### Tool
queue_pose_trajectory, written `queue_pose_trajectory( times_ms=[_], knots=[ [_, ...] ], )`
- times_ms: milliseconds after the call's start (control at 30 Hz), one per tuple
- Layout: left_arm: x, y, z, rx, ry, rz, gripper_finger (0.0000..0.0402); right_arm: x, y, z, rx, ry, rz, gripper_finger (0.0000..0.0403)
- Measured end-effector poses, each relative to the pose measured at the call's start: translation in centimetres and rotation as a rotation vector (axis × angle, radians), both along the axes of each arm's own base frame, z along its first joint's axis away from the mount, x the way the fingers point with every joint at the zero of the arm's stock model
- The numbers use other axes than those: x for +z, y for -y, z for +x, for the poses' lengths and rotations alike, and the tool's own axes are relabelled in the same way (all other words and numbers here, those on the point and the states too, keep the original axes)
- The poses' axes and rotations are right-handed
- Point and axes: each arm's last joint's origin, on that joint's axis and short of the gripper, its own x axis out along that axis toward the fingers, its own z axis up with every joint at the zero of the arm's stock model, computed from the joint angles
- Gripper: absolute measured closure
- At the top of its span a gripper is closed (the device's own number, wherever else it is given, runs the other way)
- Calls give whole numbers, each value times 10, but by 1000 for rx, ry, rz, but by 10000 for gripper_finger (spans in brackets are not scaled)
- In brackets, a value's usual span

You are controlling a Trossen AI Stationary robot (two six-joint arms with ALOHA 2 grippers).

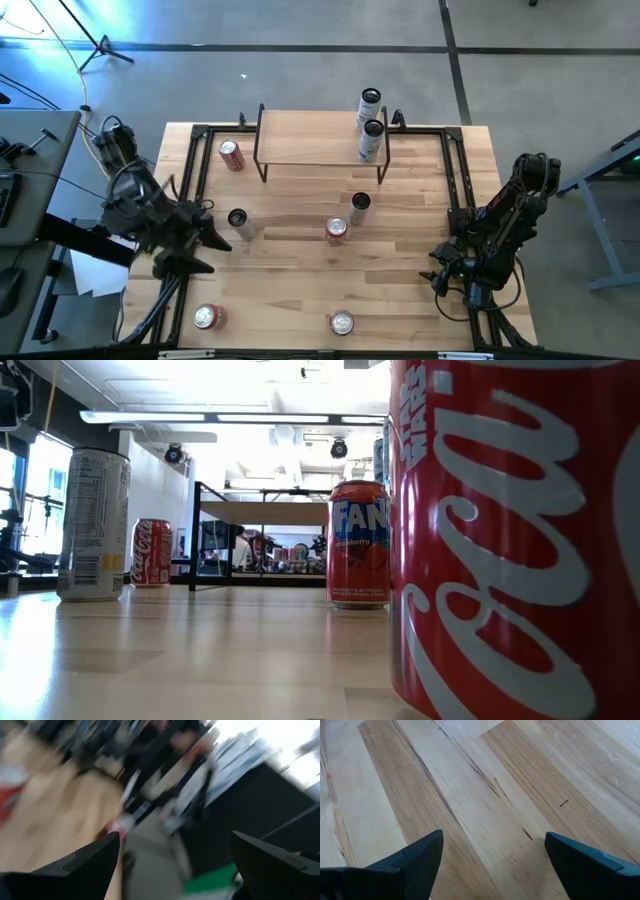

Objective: Place canned beverage on shelf
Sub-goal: Put the left white yellow soda can on the shelf

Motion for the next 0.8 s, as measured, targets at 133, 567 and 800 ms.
queue_pose_trajectory(
  times_ms=[133, 567, 800],
  knots=[
    [20, -18, -9, -27, -244, 59, 41, 0, 0, 0, 0, 0, 0, 64],
    [-9, -44, -9, 253, -857, 501, 41, 0, 0, 0, 0, 0, 0, 64],
    [-32, -48, 24, 496, -1017, 500, 41, 0, 0, 0, 0, 0, 0, 64]
  ],
)
